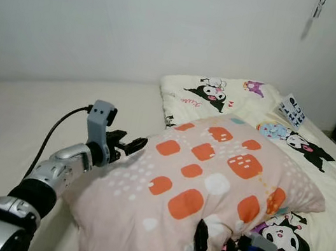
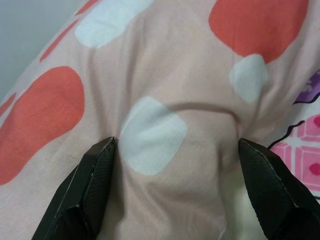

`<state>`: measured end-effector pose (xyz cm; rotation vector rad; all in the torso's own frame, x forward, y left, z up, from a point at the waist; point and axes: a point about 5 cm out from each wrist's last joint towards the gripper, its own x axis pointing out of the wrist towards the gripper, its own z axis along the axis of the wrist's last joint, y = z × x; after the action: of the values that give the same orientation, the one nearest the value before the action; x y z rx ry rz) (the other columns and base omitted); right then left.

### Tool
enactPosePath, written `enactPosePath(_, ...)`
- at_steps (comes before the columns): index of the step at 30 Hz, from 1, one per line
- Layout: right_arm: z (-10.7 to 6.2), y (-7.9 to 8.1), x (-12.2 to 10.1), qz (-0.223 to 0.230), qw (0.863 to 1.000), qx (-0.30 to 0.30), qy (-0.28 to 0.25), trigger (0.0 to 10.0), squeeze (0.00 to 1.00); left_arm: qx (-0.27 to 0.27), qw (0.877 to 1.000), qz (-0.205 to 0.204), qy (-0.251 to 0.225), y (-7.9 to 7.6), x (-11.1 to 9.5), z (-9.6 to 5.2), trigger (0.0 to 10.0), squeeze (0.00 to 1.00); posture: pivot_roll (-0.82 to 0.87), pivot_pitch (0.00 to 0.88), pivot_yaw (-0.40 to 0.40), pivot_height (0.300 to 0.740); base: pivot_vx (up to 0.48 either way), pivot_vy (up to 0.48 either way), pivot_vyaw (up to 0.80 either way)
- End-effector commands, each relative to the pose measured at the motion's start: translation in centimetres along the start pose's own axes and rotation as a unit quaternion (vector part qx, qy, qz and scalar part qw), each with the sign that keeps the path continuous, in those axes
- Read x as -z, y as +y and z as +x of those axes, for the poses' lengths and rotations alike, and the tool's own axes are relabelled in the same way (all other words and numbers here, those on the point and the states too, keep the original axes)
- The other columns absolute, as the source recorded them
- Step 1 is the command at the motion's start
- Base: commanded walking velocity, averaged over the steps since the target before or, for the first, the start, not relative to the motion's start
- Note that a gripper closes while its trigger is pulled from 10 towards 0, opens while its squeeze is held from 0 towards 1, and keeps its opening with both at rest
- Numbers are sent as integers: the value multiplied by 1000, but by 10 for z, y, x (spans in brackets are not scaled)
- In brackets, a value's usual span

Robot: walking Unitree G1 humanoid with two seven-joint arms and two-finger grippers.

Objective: Clean up the room

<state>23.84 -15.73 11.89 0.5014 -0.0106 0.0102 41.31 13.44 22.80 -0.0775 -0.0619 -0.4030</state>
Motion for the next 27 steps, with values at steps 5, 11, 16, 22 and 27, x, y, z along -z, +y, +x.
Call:
enactPosePath(5,-7,0,13,-53,996,-25,62,10000,0,-76,990,-5,117,17,29,-7,10000,0,-15,257,61,575,0,0,0)
enactPosePath(11,-11,7,8,-247,968,-50,14,10000,0,-68,993,-40,89,27,22,-10,10000,0,-15,255,57,575,0,0,0)
enactPosePath(16,-14,-4,8,-200,980,15,5,10000,0,-87,993,-39,67,35,22,-14,10000,0,-9,253,51,575,0,0,0)
enactPosePath(22,-12,-9,7,-163,986,34,12,10000,0,-135,984,-56,105,48,32,-23,10000,0,-12,255,45,575,0,0,0)
enactPosePath(27,-11,-12,5,-166,985,36,5,10000,0,-209,960,-59,176,71,45,-41,10000,47,-18,252,50,575,0,0,0)
